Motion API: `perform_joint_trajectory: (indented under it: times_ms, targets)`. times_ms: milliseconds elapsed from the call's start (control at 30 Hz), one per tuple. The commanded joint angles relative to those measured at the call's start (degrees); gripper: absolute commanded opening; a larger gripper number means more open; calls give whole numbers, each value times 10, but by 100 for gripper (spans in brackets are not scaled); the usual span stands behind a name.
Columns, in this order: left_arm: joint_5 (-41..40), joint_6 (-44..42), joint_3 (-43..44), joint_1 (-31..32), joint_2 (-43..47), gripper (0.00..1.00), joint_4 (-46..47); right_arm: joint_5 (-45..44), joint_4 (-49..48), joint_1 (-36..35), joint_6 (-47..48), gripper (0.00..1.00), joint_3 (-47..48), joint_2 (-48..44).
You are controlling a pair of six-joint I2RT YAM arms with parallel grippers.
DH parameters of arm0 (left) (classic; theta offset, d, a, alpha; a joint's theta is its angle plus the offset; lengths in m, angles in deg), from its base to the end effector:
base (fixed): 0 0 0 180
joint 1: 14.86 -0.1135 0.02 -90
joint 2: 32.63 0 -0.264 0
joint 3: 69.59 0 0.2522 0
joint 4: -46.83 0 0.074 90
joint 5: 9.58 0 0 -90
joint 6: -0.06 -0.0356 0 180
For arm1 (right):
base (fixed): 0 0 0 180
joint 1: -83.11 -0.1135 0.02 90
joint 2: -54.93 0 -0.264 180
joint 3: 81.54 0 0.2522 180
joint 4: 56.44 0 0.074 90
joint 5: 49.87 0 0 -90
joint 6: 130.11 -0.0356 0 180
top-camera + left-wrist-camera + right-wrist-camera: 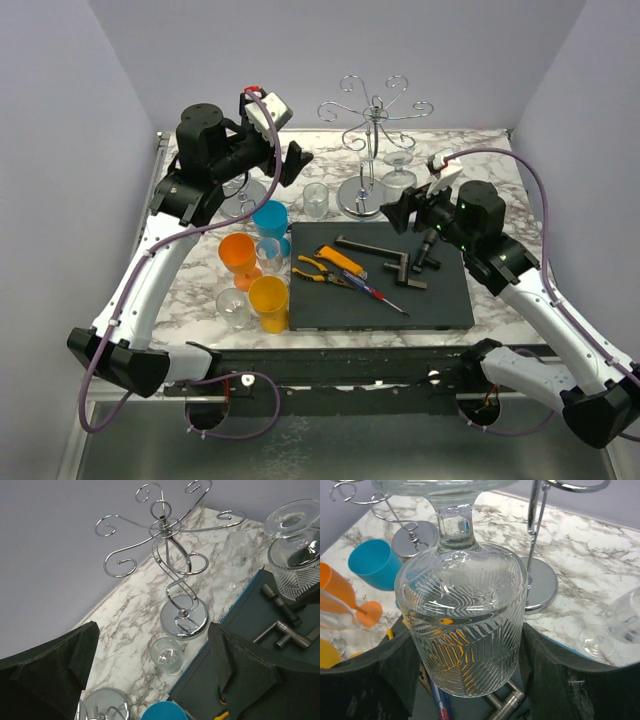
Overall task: Place the wine glass upside down on the wine glass rack
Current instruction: Turn the wine glass upside down at the wine rack.
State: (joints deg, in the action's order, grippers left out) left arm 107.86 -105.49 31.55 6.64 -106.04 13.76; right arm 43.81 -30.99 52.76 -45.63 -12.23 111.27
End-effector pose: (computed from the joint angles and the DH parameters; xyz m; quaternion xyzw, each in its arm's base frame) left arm 0.2480 -0.1153 0.4740 0.3796 0.6302 -0.2091 0.6442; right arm 0.1942 0.1164 0.3662 -0.1872 0.7568 0.2165 0.5876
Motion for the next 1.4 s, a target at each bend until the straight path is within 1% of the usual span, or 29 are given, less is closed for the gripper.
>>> perform_joint_trajectory:
  times_ms: [0,67,267,400,633,700,1033,1200,1367]
  targets:
    - [3,74,31,3,-25,98,8,4,-63,29,24,1,13,2]
    - [6,81,36,3,-34,97,9,7,-73,45,29,1,10,9]
    - [-12,98,46,3,-56,96,9,67,-89,130,32,0,5,24]
    - [-3,110,51,3,-65,96,9,91,-86,158,39,0,3,30]
    - [33,142,63,4,-86,92,10,101,-97,168,50,0,10,68]
    - [36,147,68,6,-93,90,10,105,-104,171,67,1,15,84]
    - [34,124,42,6,-81,89,10,142,-150,195,65,0,39,132]
    - [13,114,39,7,-78,87,8,157,-162,195,57,0,52,152]
    - [-41,96,44,6,-84,83,5,162,-183,195,21,0,38,107]
